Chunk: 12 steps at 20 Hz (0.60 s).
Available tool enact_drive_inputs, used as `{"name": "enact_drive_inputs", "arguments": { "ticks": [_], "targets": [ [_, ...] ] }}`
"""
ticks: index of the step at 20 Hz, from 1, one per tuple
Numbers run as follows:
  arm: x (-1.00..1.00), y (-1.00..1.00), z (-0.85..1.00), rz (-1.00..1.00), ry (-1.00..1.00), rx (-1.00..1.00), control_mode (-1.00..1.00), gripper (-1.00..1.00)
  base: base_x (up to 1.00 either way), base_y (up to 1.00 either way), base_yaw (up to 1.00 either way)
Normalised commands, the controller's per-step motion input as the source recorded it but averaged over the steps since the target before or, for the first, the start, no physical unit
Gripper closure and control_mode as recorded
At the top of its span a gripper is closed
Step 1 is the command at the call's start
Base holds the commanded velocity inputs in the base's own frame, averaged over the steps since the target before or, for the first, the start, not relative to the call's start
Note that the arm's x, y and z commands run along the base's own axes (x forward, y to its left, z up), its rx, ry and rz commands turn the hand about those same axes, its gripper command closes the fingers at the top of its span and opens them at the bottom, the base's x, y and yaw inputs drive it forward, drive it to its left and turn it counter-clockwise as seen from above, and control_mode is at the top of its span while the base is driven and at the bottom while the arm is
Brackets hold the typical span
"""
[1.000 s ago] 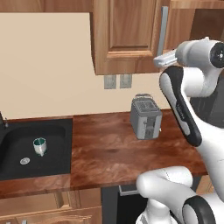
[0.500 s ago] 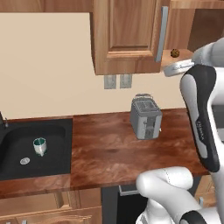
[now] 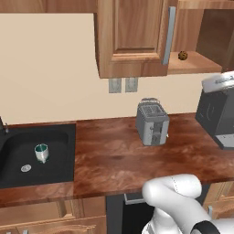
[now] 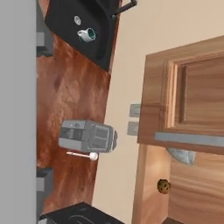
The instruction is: Pick the mug and place it in the sink. Pick the bowl and place it in the open cabinet and then close the cabinet.
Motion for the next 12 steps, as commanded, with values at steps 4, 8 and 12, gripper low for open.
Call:
{"name": "enact_drive_inputs", "arguments": {
  "ticks": [4,8,12],
  "targets": [
    [-1.00,-0.32,0.00,0.00,-0.38,0.00,-1.00,-1.00,0.00,0.00,0.00],
    [-0.95,-0.42,0.00,0.00,-0.33,0.00,-1.00,-1.00,0.00,0.00,0.00],
    [-0.88,-0.53,0.00,0.00,-0.22,-0.02,-1.00,-1.00,0.00,0.00,0.00]
  ]
}}
